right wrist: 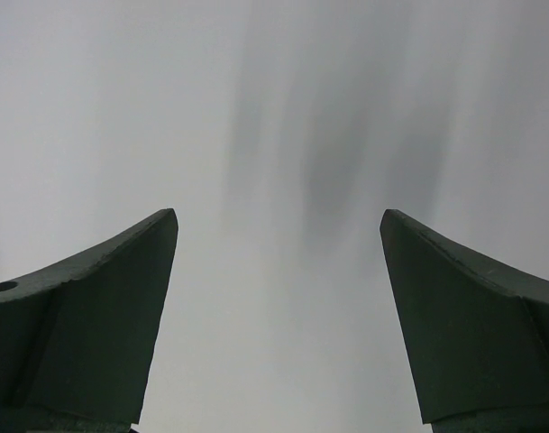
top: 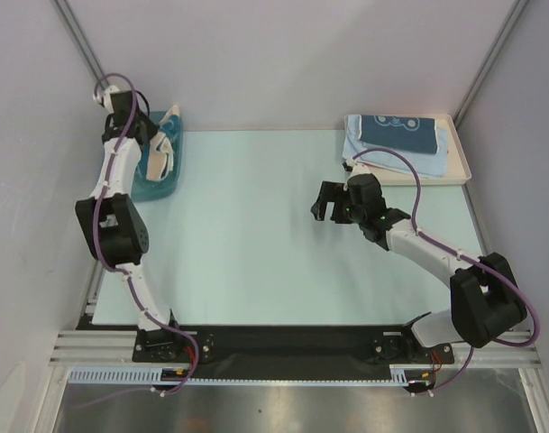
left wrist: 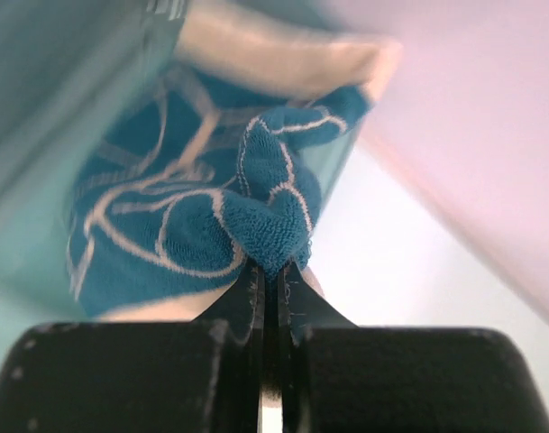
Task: Fold and stack the towels
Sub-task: Grab crumpled towel, then move the towel to the center of the board
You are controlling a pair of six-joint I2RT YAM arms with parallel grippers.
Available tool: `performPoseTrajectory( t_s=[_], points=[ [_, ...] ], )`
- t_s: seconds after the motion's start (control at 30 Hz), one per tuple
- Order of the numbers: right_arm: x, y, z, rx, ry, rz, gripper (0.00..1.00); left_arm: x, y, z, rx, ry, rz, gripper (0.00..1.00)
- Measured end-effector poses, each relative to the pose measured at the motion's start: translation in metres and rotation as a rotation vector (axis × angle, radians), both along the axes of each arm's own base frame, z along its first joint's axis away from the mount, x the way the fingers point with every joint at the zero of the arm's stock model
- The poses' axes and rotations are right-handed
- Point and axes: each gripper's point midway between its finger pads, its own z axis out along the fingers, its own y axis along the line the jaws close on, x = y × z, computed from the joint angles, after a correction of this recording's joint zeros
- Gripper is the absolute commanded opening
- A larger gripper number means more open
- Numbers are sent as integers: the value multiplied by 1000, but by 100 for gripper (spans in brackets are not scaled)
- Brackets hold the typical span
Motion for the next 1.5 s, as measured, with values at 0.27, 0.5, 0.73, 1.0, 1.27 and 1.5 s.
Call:
performPoseTrajectory(
  t_s=[0.27, 0.5, 0.73, 1.0, 1.27, 1.5],
  points=[
    [2, 10, 8, 32, -64, 33, 98, -30, -92, 207, 274, -389, -175, 0],
    [0, 7, 21, 42, -122, 17, 98, -155, -243, 341, 264, -749, -454, 0],
    [-7, 0, 55, 68, -224, -37, 99, -262, -309, 301, 91, -780, -614, 0],
    [-30, 3, 56, 70, -255, -51, 99, -285, -315, 104, -18, -439, -646, 19],
    [-31, 17, -43, -70, -34, -47, 98, -242, -216, -77, -77, -30, -409, 54],
    [-45, 27, -66, -114, 17, -41, 97, -223, -211, -49, -104, -76, -428, 69]
  ],
)
